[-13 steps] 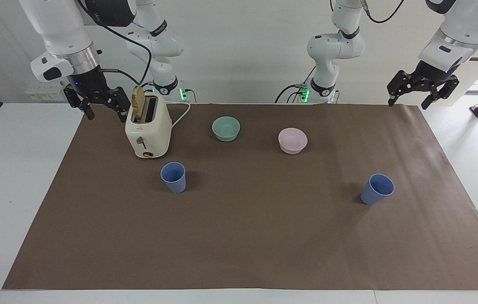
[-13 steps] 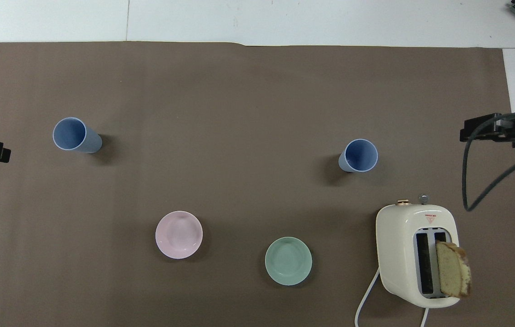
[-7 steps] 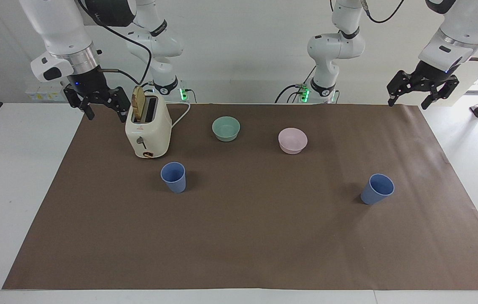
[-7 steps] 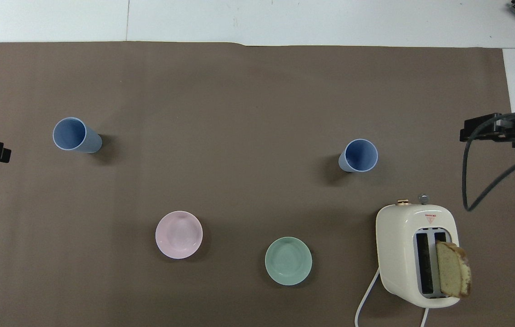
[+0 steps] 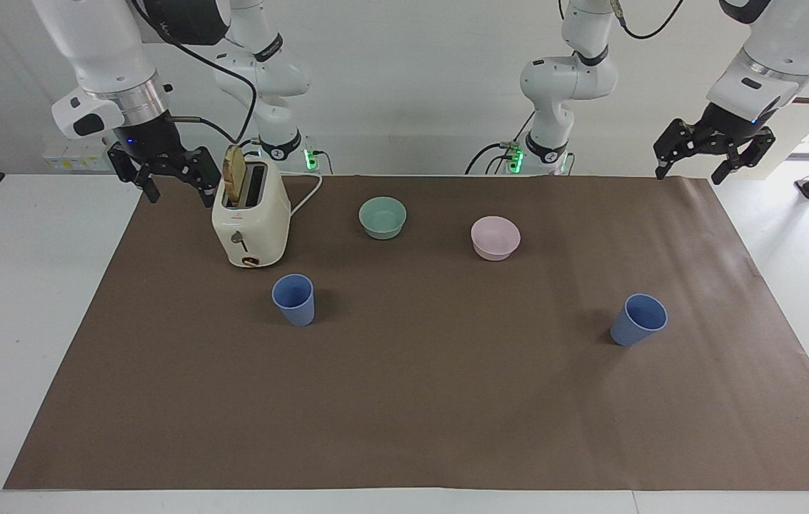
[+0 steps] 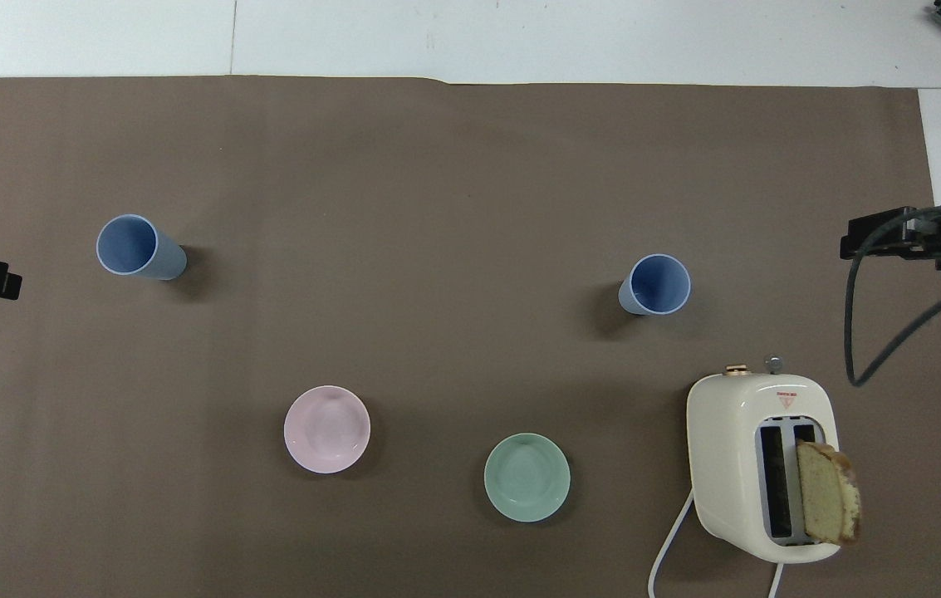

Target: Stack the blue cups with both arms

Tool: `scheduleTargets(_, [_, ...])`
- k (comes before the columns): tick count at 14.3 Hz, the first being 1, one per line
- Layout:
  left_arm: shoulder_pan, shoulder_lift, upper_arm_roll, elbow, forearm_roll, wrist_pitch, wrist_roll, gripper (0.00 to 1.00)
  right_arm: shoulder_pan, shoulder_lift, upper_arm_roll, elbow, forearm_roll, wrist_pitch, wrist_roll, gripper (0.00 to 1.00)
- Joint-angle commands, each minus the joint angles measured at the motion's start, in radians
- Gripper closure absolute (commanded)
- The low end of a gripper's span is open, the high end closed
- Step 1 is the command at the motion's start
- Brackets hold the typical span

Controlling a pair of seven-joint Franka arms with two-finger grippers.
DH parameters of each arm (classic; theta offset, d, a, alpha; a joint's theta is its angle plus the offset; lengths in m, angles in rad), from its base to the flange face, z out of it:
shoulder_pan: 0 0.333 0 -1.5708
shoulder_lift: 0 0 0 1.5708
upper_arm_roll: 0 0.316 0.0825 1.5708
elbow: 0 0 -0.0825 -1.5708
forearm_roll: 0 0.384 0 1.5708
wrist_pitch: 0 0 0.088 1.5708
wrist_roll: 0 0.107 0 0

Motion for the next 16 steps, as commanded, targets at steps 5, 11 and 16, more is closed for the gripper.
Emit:
scheduleTargets(5, [0.006, -0.007, -0.005, 0.006, 0.001, -0.017, -0.009, 0.00, -0.009, 0.008, 0.008, 0.014, -0.021, -0.008, 0.011, 0.00])
scheduleTargets(11, [0.008, -0.009, -0.005, 0.003, 0.001, -0.009, 0.002, 0.00, -0.009, 0.008, 0.008, 0.014, -0.021, -0.006, 0.011, 0.00])
scheduleTargets(16, [0.011, -0.009, -0.005, -0.003, 0.001, 0.018, 0.003, 0.00, -0.009, 0.008, 0.008, 0.014, -0.023, -0.008, 0.011, 0.00])
